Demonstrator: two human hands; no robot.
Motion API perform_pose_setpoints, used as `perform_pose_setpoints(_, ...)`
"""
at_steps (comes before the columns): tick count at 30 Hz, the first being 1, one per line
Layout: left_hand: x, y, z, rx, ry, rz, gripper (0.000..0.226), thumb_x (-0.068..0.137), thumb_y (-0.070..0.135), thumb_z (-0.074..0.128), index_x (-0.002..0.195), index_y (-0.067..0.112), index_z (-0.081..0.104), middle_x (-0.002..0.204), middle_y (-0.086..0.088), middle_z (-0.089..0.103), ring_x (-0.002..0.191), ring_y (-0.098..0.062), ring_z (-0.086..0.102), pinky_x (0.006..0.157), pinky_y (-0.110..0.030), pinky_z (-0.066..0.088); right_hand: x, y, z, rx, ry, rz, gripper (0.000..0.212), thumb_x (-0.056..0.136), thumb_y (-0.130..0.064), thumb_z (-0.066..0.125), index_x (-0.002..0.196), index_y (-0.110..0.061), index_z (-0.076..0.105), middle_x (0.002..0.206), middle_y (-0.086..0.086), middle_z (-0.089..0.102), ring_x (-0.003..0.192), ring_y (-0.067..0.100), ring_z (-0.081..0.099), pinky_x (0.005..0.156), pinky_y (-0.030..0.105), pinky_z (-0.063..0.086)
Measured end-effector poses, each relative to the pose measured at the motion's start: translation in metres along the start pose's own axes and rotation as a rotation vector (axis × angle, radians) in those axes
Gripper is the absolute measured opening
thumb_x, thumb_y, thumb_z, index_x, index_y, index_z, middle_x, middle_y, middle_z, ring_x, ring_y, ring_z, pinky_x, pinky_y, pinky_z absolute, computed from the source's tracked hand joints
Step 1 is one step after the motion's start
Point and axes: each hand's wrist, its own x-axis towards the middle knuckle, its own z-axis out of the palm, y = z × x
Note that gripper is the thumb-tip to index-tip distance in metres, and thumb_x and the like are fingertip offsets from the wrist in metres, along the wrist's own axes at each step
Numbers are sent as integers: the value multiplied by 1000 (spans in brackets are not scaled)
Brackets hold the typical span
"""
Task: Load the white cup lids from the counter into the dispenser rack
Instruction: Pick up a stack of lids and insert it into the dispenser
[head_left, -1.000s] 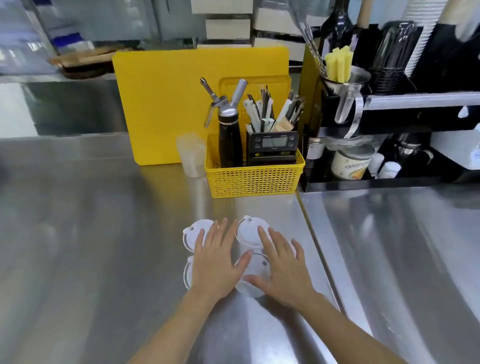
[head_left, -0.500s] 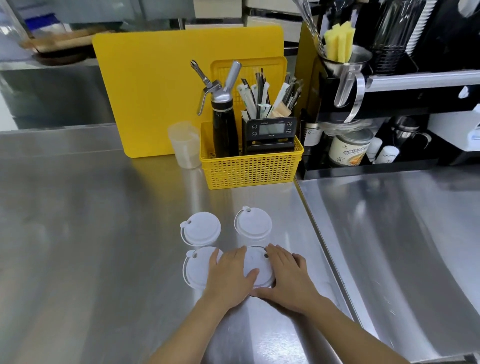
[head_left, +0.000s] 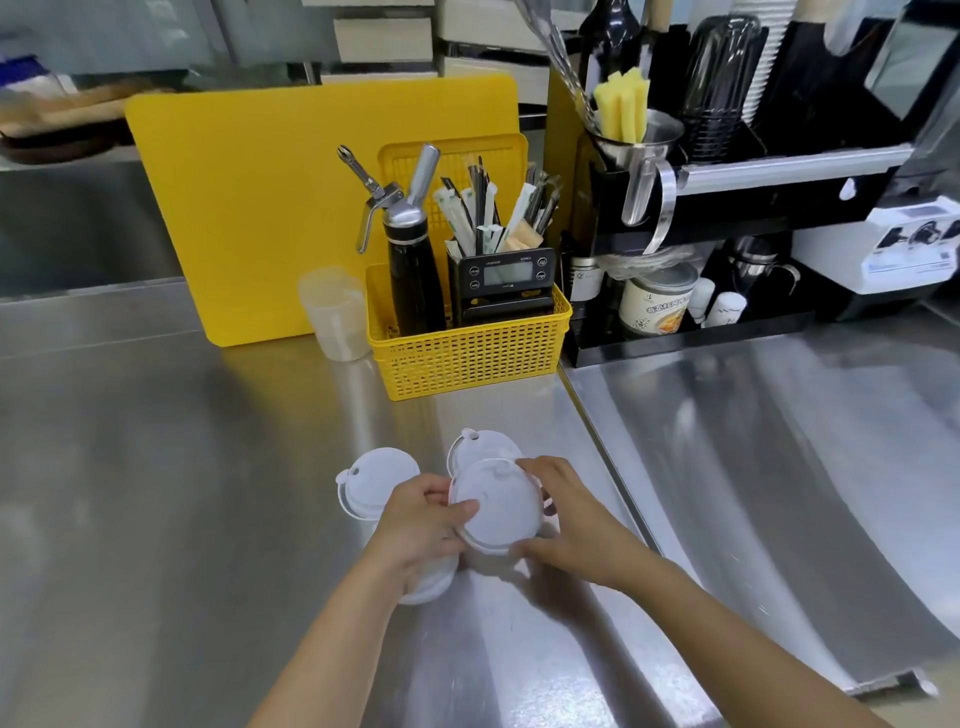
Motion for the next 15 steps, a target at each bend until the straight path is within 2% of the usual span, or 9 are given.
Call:
perform_pose_setpoints(2,-4,6,8,-84,2,13,23,81,-2,63,102,-2,55,89,-12,64,76,-22,65,56,-29,59,2,-4,-1,71,69,-8,82,70,-29,78,135,-28,27,134,-5,34,119,11,39,92,12,38)
perform_pose_setpoints(4,-6,11,16,-159,18,40,27,82,-5,61,107,-4,52,95,-16,64,81,-26,65,51,-27,59,3,-9,-4,111,128,-2,84,69,-31,79,134,-28,25,129,-12,33,116,5,37,92,9,35)
perform_pose_setpoints(5,-5,13,19,-173,39,59,31,82,-5,62,110,-2,50,100,-18,63,87,-30,65,55,-30,60,4,-11,-7,135,153,4,84,69,-32,79,133,-28,25,126,-14,33,114,2,37,90,7,34)
perform_pose_setpoints(7,-4,20,24,-143,74,112,42,80,-1,65,116,9,47,108,-19,60,99,-36,63,67,-38,60,5,-13,-17,173,191,4,82,67,-32,81,130,-30,28,124,-15,37,111,2,41,92,11,40)
perform_pose_setpoints(9,-4,30,30,-105,78,183,43,79,2,67,113,20,48,107,-16,59,100,-35,62,69,-38,60,5,-16,-31,185,205,-4,79,67,-32,81,126,-35,29,121,-19,39,110,1,43,92,14,43)
perform_pose_setpoints(11,-6,43,39,-89,62,242,38,80,2,66,107,23,50,104,-13,59,97,-32,63,62,-34,61,6,-17,-48,183,214,-18,77,67,-32,81,123,-38,28,118,-23,39,109,-1,42,86,10,42)
perform_pose_setpoints(15,-6,75,63,-57,60,326,30,81,3,65,93,28,52,103,-12,60,94,-30,64,52,-28,60,8,-12,-88,114,275,-91,77,65,-38,81,126,-31,34,125,-15,40,112,2,42,89,14,41)
